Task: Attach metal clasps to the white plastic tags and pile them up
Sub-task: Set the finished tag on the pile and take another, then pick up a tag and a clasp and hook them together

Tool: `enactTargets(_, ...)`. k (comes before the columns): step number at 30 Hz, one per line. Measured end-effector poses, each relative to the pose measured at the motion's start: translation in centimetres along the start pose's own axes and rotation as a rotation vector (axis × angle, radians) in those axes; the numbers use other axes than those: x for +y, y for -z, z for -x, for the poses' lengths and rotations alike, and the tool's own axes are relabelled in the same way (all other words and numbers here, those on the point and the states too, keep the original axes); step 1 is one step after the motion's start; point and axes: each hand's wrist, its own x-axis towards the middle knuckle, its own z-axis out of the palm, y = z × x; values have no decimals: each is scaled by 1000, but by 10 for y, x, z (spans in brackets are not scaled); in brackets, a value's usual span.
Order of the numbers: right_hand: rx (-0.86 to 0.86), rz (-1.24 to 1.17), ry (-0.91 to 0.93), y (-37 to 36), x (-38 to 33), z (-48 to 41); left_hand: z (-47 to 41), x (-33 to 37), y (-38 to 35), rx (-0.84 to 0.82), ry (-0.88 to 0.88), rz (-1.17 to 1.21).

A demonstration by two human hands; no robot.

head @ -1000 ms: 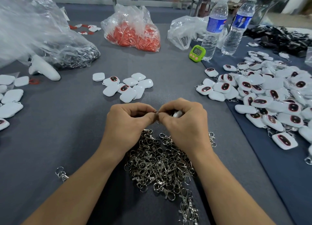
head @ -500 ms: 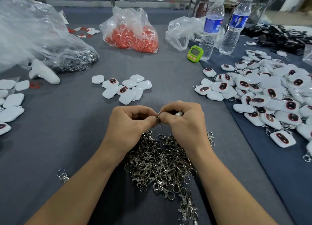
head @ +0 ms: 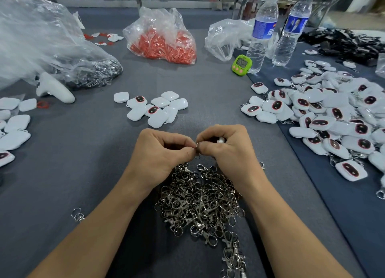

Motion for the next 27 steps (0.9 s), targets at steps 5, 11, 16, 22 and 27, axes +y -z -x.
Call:
enactTargets(5,-17,60,40,3,0,-1,2,0,-3,-1,9,-39)
enactTargets(11,-1,55,57,0,1,0,2,1,-7,31,22,-15)
enactTargets(16,20,-117,-168,-1,4,-2,-2,-3,-2,416,10,-177)
enactTargets(22,35,-309,-265,-1,2,-2,-9,-9,22,631,60,-592)
enactTargets(27,65,124,-40,-23,2,1,-10,-12,20,493,88,-987)
